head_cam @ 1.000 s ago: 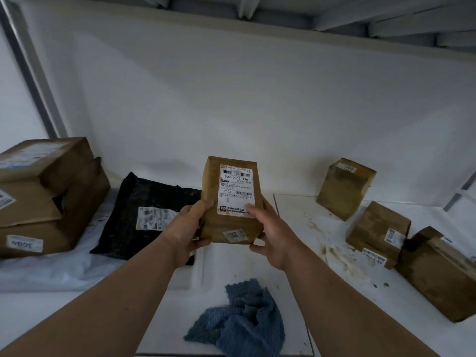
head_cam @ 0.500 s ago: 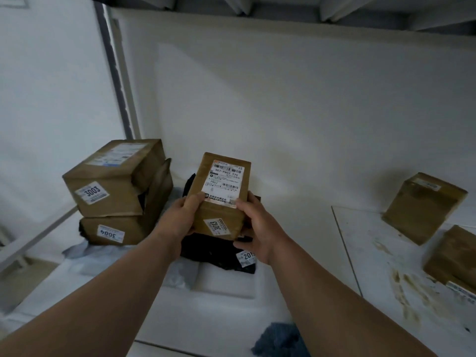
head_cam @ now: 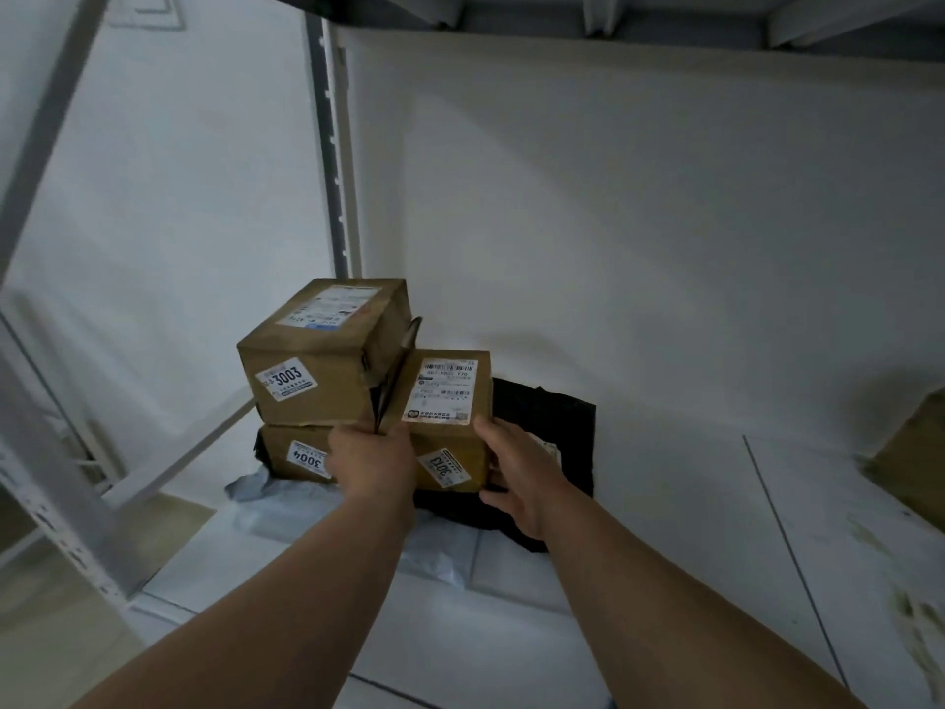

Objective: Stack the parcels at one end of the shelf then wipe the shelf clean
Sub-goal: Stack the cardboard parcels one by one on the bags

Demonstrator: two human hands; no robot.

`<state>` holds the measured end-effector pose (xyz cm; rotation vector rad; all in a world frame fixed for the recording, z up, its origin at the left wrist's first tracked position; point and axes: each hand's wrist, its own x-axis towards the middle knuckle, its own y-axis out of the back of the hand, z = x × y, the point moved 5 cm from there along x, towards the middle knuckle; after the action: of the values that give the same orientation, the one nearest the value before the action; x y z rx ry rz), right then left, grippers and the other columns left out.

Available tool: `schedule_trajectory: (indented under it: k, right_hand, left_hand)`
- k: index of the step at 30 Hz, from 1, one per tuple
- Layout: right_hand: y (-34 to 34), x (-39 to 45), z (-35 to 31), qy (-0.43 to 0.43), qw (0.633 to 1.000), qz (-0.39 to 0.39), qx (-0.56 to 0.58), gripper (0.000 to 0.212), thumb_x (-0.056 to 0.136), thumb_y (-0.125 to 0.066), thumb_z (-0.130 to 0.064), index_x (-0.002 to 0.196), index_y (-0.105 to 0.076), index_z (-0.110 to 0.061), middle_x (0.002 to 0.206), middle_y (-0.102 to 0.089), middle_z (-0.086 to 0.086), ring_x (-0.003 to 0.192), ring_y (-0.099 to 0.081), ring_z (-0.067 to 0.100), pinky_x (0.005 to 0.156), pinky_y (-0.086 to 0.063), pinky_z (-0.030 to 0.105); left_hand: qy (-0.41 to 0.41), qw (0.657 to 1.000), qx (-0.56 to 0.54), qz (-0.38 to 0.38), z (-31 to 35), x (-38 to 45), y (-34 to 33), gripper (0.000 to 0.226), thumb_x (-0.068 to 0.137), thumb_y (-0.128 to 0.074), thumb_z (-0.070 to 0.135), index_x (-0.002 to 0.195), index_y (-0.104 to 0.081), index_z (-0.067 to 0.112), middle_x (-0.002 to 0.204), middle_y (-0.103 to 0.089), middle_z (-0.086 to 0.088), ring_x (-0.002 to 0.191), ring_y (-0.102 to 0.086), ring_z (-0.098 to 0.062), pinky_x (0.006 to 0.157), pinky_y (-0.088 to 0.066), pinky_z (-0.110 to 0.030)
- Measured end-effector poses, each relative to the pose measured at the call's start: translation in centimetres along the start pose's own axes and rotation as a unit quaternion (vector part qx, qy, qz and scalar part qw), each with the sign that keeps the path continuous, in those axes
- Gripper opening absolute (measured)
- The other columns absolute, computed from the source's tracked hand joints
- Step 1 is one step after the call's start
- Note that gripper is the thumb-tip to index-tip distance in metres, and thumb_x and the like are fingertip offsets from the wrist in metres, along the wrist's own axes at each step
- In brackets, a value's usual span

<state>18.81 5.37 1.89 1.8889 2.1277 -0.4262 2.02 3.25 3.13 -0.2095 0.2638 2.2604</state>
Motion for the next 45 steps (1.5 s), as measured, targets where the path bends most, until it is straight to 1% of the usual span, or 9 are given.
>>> schedule_trajectory:
  k: [3,7,17,24,27,33,37,41,45]
  right_hand:
    - [0.1,0.2,0.0,-0.001,1.000,0.006,0.005,0.044,0.090,-0.056,-0.056,0.129,-0.053,-0.036,0.117,-0.065,-0.007,0.107,-0.060,0.015,0.094,-0.045,0.039]
    - [0.0,0.7,-0.4,0.002,1.000,0.001,0.006,0.041,0.092,-0.055,-0.052,0.130,-0.052,-0.035,0.121,-0.064,-0.007,0.110,-0.060,0.014,0.097,-0.046,0.037]
    - [0.1,0.7,0.1,-0.035,0.994,-0.009,-0.108,0.050,0.093,-0.050,-0.057,0.136,-0.047,-0.033,0.130,-0.054,-0.001,0.118,-0.051,0.024,0.099,-0.045,0.043]
    - [1.5,0.6,-0.5,-0.035,0.994,0.026,-0.097,0.052,0.093,-0.052,-0.055,0.134,-0.049,-0.023,0.122,-0.056,0.000,0.115,-0.054,0.021,0.100,-0.047,0.042]
    - [2.9,0.4,-0.6,-0.025,0.994,0.056,-0.089,0.043,0.094,-0.053,-0.051,0.124,-0.056,-0.021,0.112,-0.061,0.000,0.104,-0.058,0.018,0.093,-0.050,0.037]
    - [8.6,-1.7,-1.0,0.028,0.984,0.127,-0.121,0.009,0.093,-0.058,-0.014,0.085,-0.063,-0.014,0.079,-0.064,0.009,0.080,-0.064,0.022,0.063,-0.046,0.026]
    - [14.2,-5.2,-0.9,0.060,0.973,0.180,-0.134,0.031,0.089,-0.049,0.005,0.108,-0.069,-0.008,0.100,-0.067,0.010,0.094,-0.064,0.022,0.061,-0.045,0.017]
    - [21.1,-9.4,0.2,0.040,0.967,0.235,-0.086,0.033,0.092,-0.041,0.003,0.106,-0.067,-0.011,0.100,-0.066,0.006,0.086,-0.062,0.016,0.068,-0.050,0.019]
    - [28.1,-13.4,2.1,0.007,0.959,0.279,-0.038,0.020,0.092,-0.047,-0.002,0.091,-0.065,-0.013,0.090,-0.067,0.006,0.075,-0.063,0.015,0.068,-0.045,0.027]
  left_hand:
    - [0.003,1.000,0.006,-0.013,-0.1,0.4,0.1,0.020,0.084,-0.059,0.024,0.099,-0.063,0.012,0.103,-0.062,-0.015,0.080,-0.057,-0.027,0.060,-0.045,-0.028]
    - [-0.014,0.999,0.032,-0.017,0.1,0.6,0.3,0.023,0.086,-0.046,0.016,0.100,-0.065,0.015,0.100,-0.064,-0.013,0.088,-0.059,-0.032,0.078,-0.052,-0.039]
    - [-0.009,0.994,0.099,-0.052,-0.2,0.4,-0.2,0.031,0.096,-0.041,0.011,0.120,-0.061,0.013,0.117,-0.059,-0.014,0.094,-0.050,-0.028,0.078,-0.040,-0.031]
    - [-0.048,0.984,0.125,-0.122,0.3,-1.3,-2.2,0.023,0.087,-0.049,0.017,0.091,-0.065,0.001,0.092,-0.067,-0.020,0.084,-0.062,-0.034,0.076,-0.051,-0.041]
    - [-0.088,0.971,0.144,-0.171,1.3,-3.1,-4.1,0.026,0.088,-0.052,0.021,0.083,-0.066,-0.001,0.077,-0.064,-0.015,0.072,-0.057,-0.025,0.065,-0.047,-0.033]
    - [-0.142,0.952,0.152,-0.226,1.9,-6.1,-9.0,0.020,0.093,-0.049,0.016,0.093,-0.069,0.020,0.086,-0.068,-0.004,0.080,-0.063,-0.022,0.077,-0.055,-0.038]
    - [-0.102,0.940,0.143,-0.292,0.4,-9.6,-13.4,0.031,0.092,-0.040,0.000,0.099,-0.065,0.017,0.088,-0.065,-0.008,0.072,-0.058,-0.021,0.067,-0.050,-0.033]
    - [-0.099,0.904,0.151,-0.387,-0.7,-15.3,-18.5,0.037,0.090,-0.032,-0.010,0.075,-0.062,0.008,0.073,-0.058,-0.009,0.065,-0.052,-0.019,0.063,-0.047,-0.028]
    - [-0.073,0.891,0.141,-0.425,-2.0,-21.3,-22.7,0.026,0.096,-0.041,0.005,0.083,-0.063,0.006,0.067,-0.059,-0.010,0.060,-0.054,-0.020,0.059,-0.045,-0.027]
